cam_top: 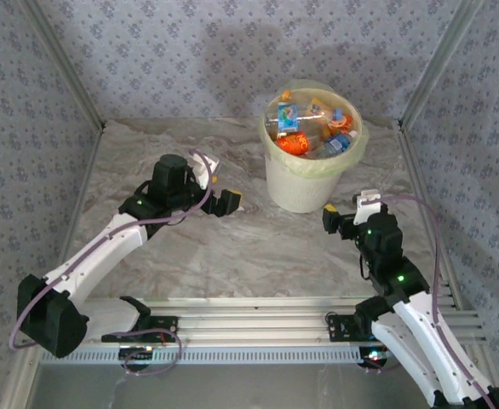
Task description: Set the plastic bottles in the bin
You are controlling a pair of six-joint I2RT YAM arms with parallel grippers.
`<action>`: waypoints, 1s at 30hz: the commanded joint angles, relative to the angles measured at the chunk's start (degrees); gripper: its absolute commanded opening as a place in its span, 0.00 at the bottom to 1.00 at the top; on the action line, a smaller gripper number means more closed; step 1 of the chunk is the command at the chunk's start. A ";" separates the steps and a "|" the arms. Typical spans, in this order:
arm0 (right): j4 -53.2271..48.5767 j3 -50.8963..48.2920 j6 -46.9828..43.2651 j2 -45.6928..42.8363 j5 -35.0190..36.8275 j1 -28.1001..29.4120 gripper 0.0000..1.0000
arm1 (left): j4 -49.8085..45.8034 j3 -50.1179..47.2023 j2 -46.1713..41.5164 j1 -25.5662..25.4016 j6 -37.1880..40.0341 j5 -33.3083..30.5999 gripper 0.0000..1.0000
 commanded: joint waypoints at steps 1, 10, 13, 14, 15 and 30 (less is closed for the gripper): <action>6.08 -4.71 -0.10 -0.18 9.37 -0.54 1.00 | 1.26 0.04 -2.22 -0.82 -1.27 -1.77 1.00; 24.65 -18.62 -3.31 1.02 10.73 -8.10 1.00 | -0.16 -7.00 -4.90 -0.83 -7.74 -19.27 1.00; 30.66 -21.61 -2.06 2.44 7.09 -13.16 1.00 | 1.64 -11.50 -7.07 -0.56 -9.37 -26.37 1.00; 33.58 -22.90 -1.68 3.20 6.18 -14.67 1.00 | 2.07 -12.99 -7.75 -0.47 -9.81 -28.65 1.00; 35.96 -23.94 -1.30 4.00 5.37 -15.99 1.00 | 2.35 -14.20 -8.41 -0.38 -10.07 -30.49 1.00; 67.12 -17.42 -5.93 43.52 -5.63 -20.85 1.00 | 16.62 -32.16 -17.68 4.54 -0.29 -42.97 0.99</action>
